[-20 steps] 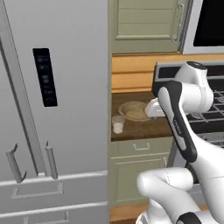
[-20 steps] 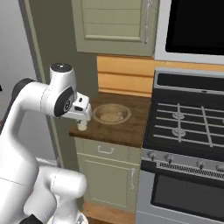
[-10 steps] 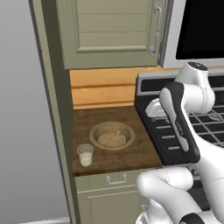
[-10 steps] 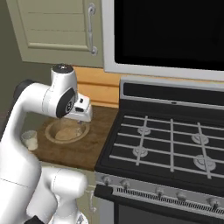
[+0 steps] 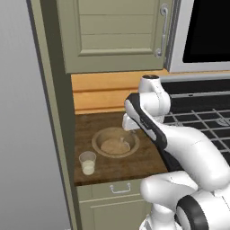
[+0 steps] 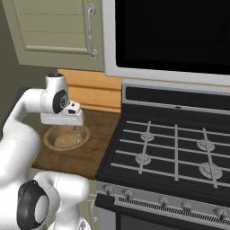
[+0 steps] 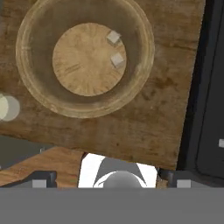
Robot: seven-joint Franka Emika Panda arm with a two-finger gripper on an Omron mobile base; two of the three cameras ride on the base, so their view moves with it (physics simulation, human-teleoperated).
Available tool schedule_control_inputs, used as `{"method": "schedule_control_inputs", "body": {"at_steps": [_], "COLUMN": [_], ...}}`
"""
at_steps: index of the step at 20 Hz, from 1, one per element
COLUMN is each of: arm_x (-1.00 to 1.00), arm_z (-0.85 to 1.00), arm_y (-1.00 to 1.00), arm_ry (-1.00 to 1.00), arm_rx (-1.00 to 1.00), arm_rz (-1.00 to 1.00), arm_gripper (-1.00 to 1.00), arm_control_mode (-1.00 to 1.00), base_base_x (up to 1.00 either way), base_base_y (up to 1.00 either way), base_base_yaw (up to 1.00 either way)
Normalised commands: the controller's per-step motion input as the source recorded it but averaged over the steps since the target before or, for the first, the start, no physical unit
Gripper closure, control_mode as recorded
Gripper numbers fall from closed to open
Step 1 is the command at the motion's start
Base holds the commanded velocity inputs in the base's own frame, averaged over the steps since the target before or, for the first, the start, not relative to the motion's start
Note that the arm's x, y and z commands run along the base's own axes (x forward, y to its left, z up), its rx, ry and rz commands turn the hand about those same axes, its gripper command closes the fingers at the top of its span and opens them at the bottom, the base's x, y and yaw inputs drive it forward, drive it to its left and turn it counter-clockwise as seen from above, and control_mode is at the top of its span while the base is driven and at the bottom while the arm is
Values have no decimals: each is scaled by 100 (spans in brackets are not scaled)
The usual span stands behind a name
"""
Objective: Grab a lemon wedge from the fridge and one ice cube from the ice bowl, and put them in the glass of lemonade.
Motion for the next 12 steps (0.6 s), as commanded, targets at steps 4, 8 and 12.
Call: {"method": "schedule_control_inputs", "body": {"at_steps": [4, 8, 12], "arm_x": [7, 86, 79], "arm_z": [-68, -59, -19], "arm_y": [31, 3, 20], "arm_ry": [26, 13, 16], "arm_rx": [4, 4, 0], "arm_rz": [34, 0, -5], "arm_gripper": [-100, -100, -100], "arm_control_mode": [-100, -100, -100], "base_base_x": [0, 0, 0], "base_base_y": [0, 0, 0], "base_base_yaw": [0, 0, 0]}}
